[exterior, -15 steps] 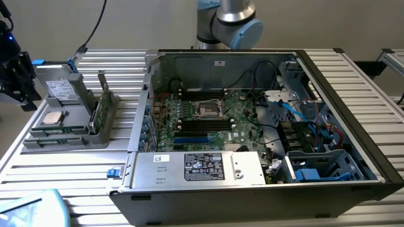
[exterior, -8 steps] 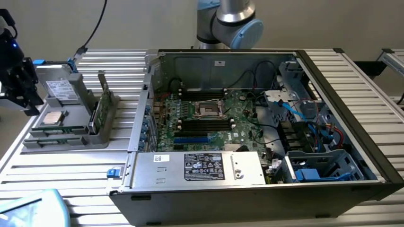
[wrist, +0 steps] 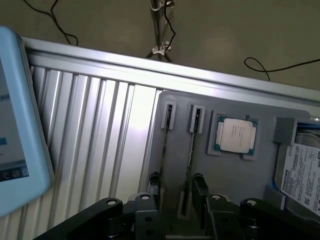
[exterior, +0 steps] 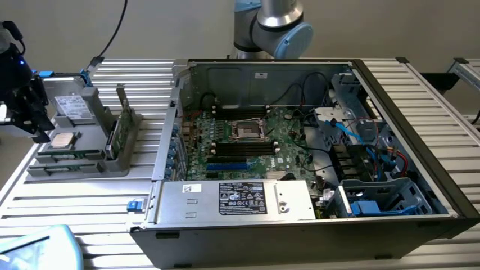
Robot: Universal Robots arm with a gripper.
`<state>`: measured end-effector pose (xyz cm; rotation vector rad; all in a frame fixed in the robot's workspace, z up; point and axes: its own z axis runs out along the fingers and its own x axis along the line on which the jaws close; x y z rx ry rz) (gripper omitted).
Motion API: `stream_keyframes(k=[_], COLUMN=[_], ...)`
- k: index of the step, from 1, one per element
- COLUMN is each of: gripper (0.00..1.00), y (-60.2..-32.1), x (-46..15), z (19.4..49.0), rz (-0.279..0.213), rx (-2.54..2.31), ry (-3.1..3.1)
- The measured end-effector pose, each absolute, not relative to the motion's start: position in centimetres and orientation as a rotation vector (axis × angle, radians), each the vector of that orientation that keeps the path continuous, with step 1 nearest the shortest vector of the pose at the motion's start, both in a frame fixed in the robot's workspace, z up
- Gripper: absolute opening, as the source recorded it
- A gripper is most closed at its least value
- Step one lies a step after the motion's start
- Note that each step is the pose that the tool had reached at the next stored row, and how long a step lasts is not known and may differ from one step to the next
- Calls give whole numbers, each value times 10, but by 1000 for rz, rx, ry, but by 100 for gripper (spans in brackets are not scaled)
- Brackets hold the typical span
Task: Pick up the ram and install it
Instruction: 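Pick up the ram and move it above insertion slot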
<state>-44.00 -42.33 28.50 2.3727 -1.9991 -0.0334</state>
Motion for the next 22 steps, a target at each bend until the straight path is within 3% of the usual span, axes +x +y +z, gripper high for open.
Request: stream_keyframes(k=[22], gripper=[39], y=[-431], x=[-430], z=[245], rz=[-34], rx=[2373], ry=[-1999])
